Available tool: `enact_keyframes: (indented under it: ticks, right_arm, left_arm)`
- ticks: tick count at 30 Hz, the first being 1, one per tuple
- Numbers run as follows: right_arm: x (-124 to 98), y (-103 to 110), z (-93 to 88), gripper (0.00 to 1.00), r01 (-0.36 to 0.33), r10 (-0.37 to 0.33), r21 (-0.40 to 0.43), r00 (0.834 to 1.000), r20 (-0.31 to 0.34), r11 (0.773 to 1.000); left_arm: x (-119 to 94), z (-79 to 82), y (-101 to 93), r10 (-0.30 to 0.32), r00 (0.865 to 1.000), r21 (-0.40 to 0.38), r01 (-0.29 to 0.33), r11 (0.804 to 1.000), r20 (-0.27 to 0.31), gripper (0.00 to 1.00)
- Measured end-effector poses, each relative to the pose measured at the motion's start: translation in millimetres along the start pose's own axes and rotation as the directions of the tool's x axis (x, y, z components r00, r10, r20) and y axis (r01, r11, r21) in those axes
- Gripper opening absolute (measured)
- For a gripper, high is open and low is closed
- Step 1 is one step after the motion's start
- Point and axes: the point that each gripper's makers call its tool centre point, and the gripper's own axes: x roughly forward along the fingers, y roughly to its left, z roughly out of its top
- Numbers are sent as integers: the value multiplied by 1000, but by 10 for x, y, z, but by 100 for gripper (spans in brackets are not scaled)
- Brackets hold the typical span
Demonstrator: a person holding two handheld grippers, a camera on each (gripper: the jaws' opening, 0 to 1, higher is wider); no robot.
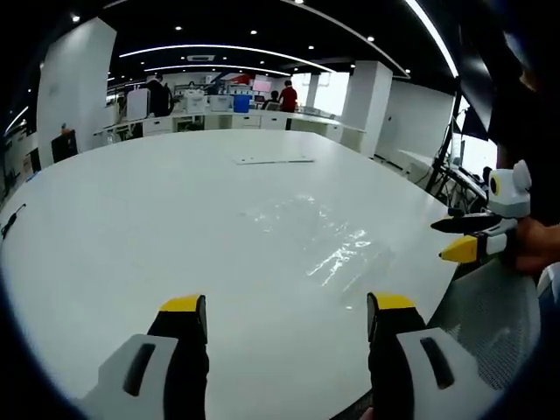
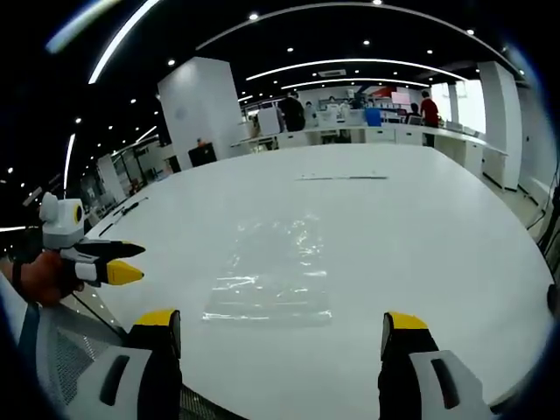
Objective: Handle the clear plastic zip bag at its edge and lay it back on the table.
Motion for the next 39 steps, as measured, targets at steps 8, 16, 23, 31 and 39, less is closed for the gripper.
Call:
enact_keyframes:
  ticks: [8,16,23,31,39]
  right_arm:
    - [0,-12,-3,96,3,-3,0,1000,2,1000]
    - [11,-20,-11,95,3,-3,0,1000,2,1000]
    - [22,-29,-14,95,3,-3,2,1000,3,1000]
    - [23,-21,-17,95,3,-3,1,1000,-2,1000]
    - [21,-29,-31,94,4,-4,-2,1000,-5,1000]
  left_arm:
    - [-6,5,-25,-2,1000,3,2,1000,-2,74]
    - [-16,14,-47,-2,1000,3,2,1000,-2,74]
    - [-17,15,-43,-2,1000,5,2,1000,-3,74]
    - [-8,4,-37,-3,1000,6,3,1000,-6,73]
    - [-6,1,-39,-4,1000,7,4,1000,-7,73]
